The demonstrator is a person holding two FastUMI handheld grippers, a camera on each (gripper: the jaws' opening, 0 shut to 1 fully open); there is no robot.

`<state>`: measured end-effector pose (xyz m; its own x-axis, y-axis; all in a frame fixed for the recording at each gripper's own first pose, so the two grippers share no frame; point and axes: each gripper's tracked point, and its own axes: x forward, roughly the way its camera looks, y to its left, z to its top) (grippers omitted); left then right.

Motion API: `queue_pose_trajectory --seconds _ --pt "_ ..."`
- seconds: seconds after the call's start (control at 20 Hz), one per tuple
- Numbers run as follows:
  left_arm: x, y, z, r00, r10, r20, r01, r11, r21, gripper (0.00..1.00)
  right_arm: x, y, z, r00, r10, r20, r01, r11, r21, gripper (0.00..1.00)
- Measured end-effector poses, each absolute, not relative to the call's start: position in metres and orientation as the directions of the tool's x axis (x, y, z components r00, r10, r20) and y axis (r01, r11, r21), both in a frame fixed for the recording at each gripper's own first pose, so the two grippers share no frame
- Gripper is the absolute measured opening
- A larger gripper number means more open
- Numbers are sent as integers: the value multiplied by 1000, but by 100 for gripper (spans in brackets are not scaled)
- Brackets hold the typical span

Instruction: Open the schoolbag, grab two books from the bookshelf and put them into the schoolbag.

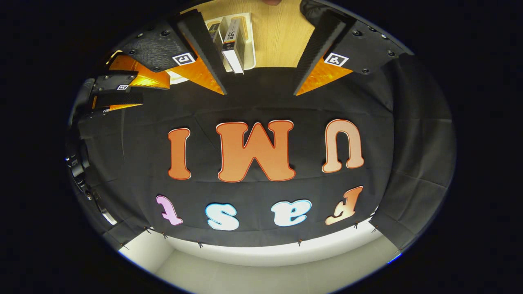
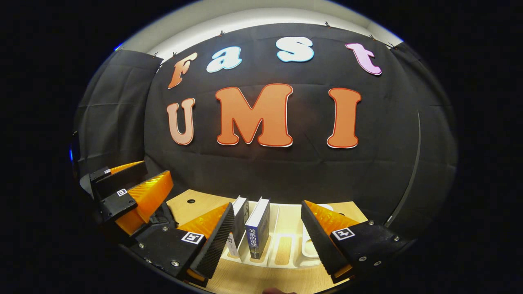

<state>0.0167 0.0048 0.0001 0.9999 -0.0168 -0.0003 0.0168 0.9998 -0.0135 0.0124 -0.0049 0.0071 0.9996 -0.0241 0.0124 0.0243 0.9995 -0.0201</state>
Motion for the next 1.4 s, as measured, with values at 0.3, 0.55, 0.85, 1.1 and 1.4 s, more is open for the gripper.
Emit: queue_pose_trajectory --seconds 0.3,0.55,0.85,1.1,1.4 --pt "15 12 1 1000 1 8 -1 1000 -8 99 11 -11 4 999 -34 6 34 999 -26 98" --pt "6 25 -2 999 32 13 -33 999 42 99 10 -13 4 999 -32 3 32 999 -25 98" --pt "-10 55 -25 997 72 -28 -66 983 173 98 14 -12 0 1000 -26 3 26 999 -28 98" --pt "-25 84 -64 988 109 -108 -76 957 279 100 18 0 -3 1000 -16 0 16 999 -50 98" --pt "-45 110 -131 964 135 -228 -22 898 440 99 21 8 -9 1000 -21 -19 20 999 -48 97"
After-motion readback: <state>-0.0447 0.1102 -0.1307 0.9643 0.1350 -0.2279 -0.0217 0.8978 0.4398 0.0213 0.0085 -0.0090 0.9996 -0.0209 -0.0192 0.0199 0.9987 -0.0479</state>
